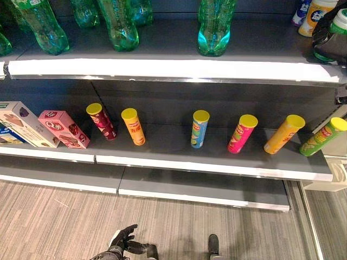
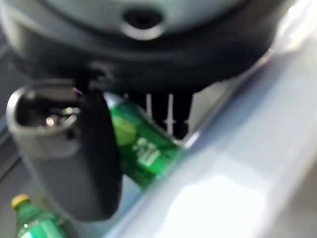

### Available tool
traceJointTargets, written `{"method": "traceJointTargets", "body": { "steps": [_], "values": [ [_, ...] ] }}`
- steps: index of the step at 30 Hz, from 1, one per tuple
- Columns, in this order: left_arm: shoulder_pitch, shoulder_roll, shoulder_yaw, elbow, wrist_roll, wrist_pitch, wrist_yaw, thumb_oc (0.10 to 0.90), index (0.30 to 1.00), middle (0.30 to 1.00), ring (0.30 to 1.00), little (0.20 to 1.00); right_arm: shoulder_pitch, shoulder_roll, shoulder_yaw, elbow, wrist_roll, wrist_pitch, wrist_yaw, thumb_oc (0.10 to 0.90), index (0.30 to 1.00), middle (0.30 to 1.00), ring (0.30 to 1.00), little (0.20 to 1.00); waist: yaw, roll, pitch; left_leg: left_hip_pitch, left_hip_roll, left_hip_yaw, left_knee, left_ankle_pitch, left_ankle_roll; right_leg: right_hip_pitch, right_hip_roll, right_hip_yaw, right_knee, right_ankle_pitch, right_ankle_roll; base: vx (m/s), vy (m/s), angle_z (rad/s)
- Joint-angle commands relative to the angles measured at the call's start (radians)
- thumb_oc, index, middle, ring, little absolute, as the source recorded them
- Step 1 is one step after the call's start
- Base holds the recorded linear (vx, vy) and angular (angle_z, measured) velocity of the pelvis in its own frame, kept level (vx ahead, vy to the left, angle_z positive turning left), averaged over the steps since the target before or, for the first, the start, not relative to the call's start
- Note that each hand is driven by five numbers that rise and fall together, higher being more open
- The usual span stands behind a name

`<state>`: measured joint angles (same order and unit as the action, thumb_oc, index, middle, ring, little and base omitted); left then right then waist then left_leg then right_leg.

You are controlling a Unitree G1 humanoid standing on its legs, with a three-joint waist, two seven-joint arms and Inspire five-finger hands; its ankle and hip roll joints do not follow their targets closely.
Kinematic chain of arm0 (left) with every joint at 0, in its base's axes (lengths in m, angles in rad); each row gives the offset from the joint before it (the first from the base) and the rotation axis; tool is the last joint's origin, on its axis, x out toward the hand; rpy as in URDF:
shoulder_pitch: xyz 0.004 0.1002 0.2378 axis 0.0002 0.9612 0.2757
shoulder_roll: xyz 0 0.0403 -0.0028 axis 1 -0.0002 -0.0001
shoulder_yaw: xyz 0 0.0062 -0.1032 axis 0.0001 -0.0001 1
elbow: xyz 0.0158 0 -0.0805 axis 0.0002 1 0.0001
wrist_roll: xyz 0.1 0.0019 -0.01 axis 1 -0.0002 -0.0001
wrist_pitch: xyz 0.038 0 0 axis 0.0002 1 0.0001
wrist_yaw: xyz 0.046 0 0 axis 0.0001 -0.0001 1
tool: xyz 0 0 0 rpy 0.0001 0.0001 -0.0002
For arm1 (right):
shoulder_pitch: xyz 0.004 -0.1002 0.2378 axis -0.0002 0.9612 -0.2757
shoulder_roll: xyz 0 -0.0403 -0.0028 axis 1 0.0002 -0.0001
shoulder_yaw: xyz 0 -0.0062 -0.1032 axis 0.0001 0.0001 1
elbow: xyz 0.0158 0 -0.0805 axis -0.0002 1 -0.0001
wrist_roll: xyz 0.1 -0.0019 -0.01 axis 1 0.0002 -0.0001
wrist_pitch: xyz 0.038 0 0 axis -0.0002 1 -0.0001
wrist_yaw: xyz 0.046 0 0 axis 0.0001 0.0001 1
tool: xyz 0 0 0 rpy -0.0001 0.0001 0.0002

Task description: Put the goods on the table back onto the shelves and tidy them up.

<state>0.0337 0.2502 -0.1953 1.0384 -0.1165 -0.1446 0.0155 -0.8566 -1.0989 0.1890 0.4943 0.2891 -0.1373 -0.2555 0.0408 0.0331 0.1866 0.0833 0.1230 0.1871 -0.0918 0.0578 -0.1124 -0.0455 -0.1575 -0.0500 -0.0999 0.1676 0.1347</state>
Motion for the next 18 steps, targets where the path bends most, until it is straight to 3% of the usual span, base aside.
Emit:
{"method": "traceJointTargets", "body": {
  "steps": [1, 18],
  "values": [
    [-0.067, 0.064, -0.061, -0.039, 0.001, -0.017, 0.027, 0.800, 0.900, 0.900, 0.900, 0.900, -0.108, -0.065, -0.058, -0.059, -0.020, -0.055, -0.063, 0.800, 0.900, 0.900, 0.900, 0.900, 0.039, -0.050, -0.002, 0.066, 0.026, 0.005, 0.005, -0.120, -0.052, 0.056, -0.063, -0.051, 0.138, -0.259, 0.068, 0.00, 0.000, 0.00],
    [-0.048, 0.075, -0.073, -0.100, -0.019, -0.019, 0.014, 0.800, 0.900, 0.900, 0.900, 0.900, -0.123, -0.069, -0.048, -0.040, 0.006, -0.056, -0.052, 0.800, 0.900, 0.900, 0.900, 0.900, 0.045, -0.047, 0.005, 0.063, 0.027, 0.002, 0.005, -0.118, -0.051, 0.051, -0.063, -0.055, 0.143, -0.261, 0.068, 0.00, 0.000, 0.00]
  ]
}}
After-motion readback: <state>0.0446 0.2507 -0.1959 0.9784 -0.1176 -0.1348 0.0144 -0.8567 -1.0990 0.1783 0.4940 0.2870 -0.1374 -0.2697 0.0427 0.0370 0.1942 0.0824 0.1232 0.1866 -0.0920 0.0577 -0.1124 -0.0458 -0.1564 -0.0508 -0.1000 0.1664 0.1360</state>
